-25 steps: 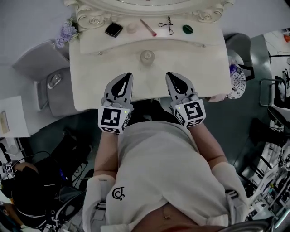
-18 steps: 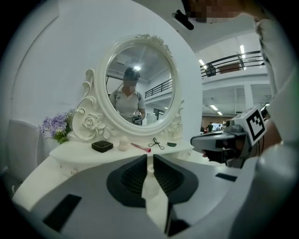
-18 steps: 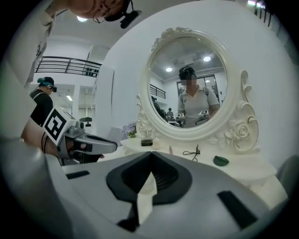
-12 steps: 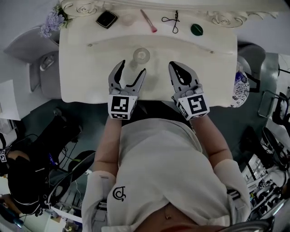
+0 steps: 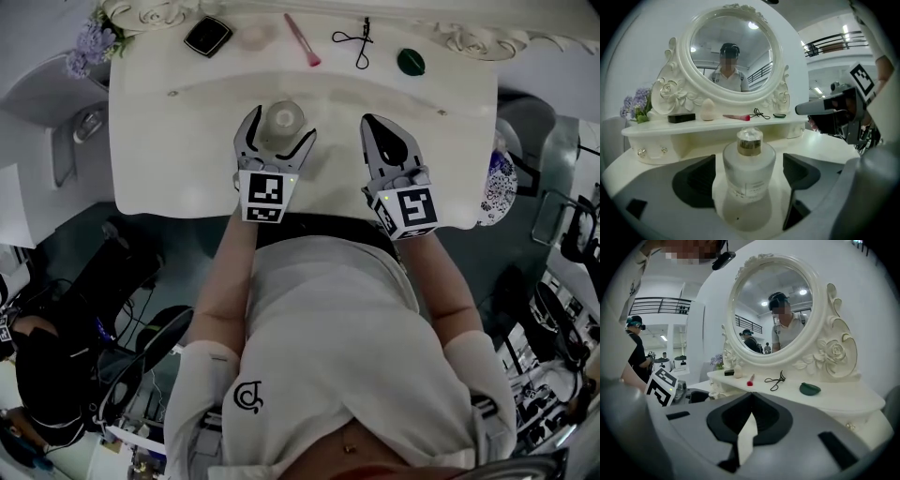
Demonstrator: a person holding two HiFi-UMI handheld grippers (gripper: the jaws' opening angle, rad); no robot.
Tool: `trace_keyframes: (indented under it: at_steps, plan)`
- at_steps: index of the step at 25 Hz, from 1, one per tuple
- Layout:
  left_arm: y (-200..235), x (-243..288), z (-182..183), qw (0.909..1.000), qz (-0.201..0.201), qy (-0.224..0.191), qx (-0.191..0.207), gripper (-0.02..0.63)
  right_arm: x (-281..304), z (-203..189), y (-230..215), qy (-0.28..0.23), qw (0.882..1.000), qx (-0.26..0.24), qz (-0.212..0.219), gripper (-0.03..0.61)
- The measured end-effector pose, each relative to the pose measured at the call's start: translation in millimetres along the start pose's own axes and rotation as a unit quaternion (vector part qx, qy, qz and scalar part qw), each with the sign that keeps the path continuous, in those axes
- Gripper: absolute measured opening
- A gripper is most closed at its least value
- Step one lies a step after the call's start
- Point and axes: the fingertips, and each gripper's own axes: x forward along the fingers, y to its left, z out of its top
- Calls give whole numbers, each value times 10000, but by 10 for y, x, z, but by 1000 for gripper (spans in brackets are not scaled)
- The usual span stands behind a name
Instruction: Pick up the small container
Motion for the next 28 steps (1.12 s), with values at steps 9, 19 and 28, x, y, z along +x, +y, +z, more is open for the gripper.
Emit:
trace_keyframes:
  at_steps: [9, 19, 28]
  plan:
    - [-32, 285, -33, 9990, -121, 338, 261, 440, -10, 46, -87, -160, 9998, -30, -66, 6]
    - [31, 294, -89, 9986, -65, 494, 189, 353, -93, 64, -83, -89, 9999, -122, -77, 6]
    - [44, 84, 102, 9980, -89, 519, 339, 351, -175, 209, -68, -187, 9996, -98, -172, 6]
